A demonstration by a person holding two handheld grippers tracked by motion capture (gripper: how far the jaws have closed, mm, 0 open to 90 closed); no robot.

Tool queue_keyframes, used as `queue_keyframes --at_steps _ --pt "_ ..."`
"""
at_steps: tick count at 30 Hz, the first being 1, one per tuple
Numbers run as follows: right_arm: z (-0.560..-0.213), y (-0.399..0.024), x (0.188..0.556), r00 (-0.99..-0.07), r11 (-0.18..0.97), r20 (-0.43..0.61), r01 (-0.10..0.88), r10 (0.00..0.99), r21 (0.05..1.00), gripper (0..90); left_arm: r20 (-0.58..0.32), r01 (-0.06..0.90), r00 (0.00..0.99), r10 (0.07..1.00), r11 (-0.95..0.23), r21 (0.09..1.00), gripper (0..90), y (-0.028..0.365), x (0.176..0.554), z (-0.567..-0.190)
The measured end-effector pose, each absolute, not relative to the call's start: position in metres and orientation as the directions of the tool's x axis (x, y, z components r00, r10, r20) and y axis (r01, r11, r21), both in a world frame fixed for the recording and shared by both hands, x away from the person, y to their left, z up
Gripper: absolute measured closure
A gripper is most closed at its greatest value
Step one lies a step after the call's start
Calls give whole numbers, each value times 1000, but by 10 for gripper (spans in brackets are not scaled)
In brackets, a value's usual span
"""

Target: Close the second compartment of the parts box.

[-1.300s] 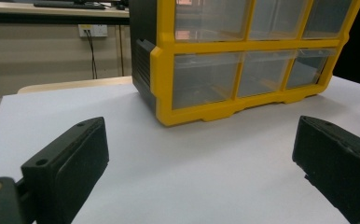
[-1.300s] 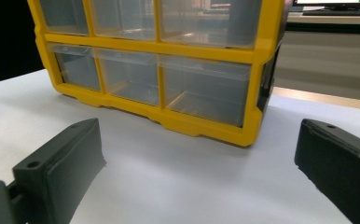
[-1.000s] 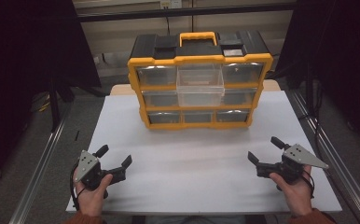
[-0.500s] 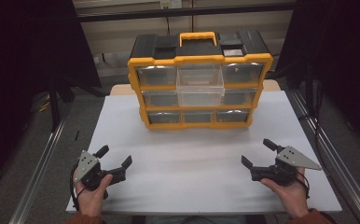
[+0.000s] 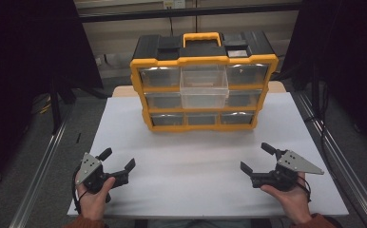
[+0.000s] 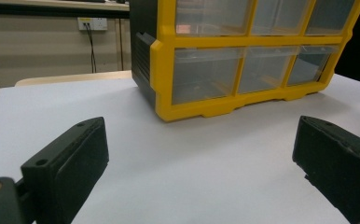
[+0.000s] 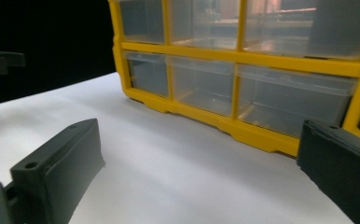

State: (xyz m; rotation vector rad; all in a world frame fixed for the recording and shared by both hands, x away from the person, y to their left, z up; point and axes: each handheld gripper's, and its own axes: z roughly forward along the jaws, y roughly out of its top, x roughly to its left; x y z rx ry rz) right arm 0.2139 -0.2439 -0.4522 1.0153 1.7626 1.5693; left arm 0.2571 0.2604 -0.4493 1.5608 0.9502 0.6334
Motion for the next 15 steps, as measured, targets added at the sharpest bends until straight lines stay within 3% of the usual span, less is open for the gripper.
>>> queue_keyframes --at_steps 15 --pt "-441 -230 214 -617 -2 78 123 783 992 60 -96 223 537 838 -32 974 36 259 257 -450"
